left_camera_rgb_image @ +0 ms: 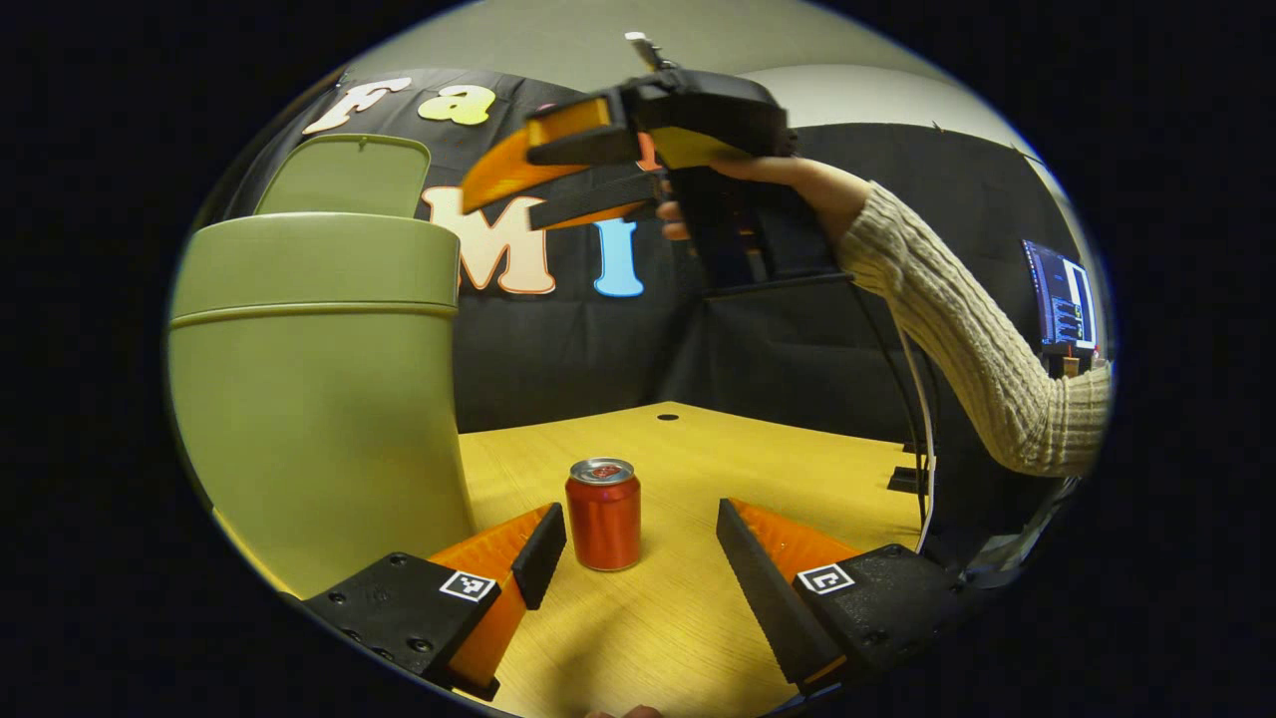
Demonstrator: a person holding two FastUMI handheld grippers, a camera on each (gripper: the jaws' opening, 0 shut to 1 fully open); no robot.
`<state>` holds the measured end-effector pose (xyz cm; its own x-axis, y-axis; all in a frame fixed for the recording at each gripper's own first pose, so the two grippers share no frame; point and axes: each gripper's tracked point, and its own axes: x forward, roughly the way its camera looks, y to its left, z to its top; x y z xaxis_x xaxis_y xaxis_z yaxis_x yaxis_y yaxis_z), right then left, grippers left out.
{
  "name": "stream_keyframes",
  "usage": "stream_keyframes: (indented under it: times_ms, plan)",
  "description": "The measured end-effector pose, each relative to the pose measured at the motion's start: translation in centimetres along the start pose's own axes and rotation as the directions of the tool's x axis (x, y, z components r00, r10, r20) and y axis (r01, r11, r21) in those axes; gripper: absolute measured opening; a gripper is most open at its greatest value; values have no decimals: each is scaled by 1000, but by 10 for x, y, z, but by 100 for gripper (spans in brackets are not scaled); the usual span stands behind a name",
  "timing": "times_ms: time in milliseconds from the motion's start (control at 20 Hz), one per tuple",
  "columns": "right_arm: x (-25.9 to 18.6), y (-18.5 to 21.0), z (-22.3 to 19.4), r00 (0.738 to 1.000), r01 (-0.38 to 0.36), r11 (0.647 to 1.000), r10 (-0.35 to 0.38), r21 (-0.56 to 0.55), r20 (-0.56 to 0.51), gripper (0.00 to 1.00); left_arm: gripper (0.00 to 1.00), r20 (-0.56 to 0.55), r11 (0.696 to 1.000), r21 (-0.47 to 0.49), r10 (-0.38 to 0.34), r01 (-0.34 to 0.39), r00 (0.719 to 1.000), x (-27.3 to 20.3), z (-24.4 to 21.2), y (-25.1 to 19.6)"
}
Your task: Press the lid of the desktop garbage bin to open it, pick up the crumpled paper on the desktop and throw it into the bin, then pick up the pop can on the desktop and drop it into the bin, and finally close the garbage bin lid.
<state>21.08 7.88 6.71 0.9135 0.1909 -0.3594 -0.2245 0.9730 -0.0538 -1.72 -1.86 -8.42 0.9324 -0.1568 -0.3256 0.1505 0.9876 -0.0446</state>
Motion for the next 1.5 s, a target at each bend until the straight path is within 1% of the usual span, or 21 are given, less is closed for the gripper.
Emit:
stream_keyframes:
  times_ms: [50,100,150,200,300,400,450,500,600,650,700,750,800,850,900,950,1000,1100,1200,1400,1500]
  plan:
    - [-12,-17,-1,999,37,999,-37,-7,16,98,94,0,1000,-5,4,-4,1000,3,1,1]
    - [-24,-29,-3,997,65,998,-64,-8,29,100,94,-3,1000,-7,5,-5,1000,8,2,2]
    - [-37,-40,-6,995,89,996,-89,-7,40,100,94,-10,1000,-6,10,-10,1000,12,2,3]
    - [-48,-50,-14,993,112,994,-112,-12,44,98,94,-19,1000,-3,13,-13,1000,16,2,5]
    - [-71,-68,-30,986,160,986,-158,-37,53,100,94,-36,1000,-6,10,-11,999,27,0,4]
    - [-91,-77,-52,982,186,981,-183,-49,51,98,94,-52,1000,-7,17,-18,998,36,-2,5]
    - [-98,-78,-62,981,189,981,-187,-43,46,100,94,-58,1000,-5,28,-28,998,41,-2,8]
    - [-106,-78,-75,982,185,982,-184,-28,39,98,94,-63,999,-5,39,-39,997,46,-4,9]
    - [-119,-78,-99,984,174,984,-175,20,32,98,94,-79,998,-14,56,-58,995,55,-6,12]
    - [-124,-80,-111,984,173,984,-174,43,29,100,94,-89,998,-19,61,-63,994,59,-9,12]
    - [-129,-81,-125,984,175,983,-177,64,23,95,94,-99,997,-22,68,-71,993,61,-11,13]
    - [-133,-82,-138,984,175,982,-177,76,17,98,94,-109,997,-22,75,-78,991,65,-12,15]
    - [-134,-84,-148,983,180,980,-182,80,16,100,94,-117,996,-20,86,-89,989,68,-14,17]
    - [-136,-88,-158,981,189,979,-191,77,16,98,94,-126,995,-18,95,-98,987,71,-14,19]
    - [-138,-89,-170,980,195,978,-197,74,9,100,94,-134,995,-16,100,-103,986,75,-17,20]
    - [-139,-88,-180,981,196,978,-196,75,1,100,94,-142,994,-14,107,-110,984,77,-18,22]
    - [-140,-87,-188,982,191,978,-191,80,-5,98,94,-155,993,-15,114,-118,981,80,-22,25]
    - [-140,-85,-200,983,182,979,-182,94,-10,98,94,-180,991,-27,122,-129,976,87,-31,28]
    - [-139,-86,-208,984,180,978,-180,105,-11,98,93,-202,990,-34,131,-140,971,94,-33,30]
    - [-135,-88,-213,984,177,977,-178,122,-5,98,93,-247,987,-26,148,-159,958,106,-48,38]
    - [-134,-88,-215,984,176,977,-176,124,-9,98,91,-256,986,-38,148,-163,955,111,-52,39]
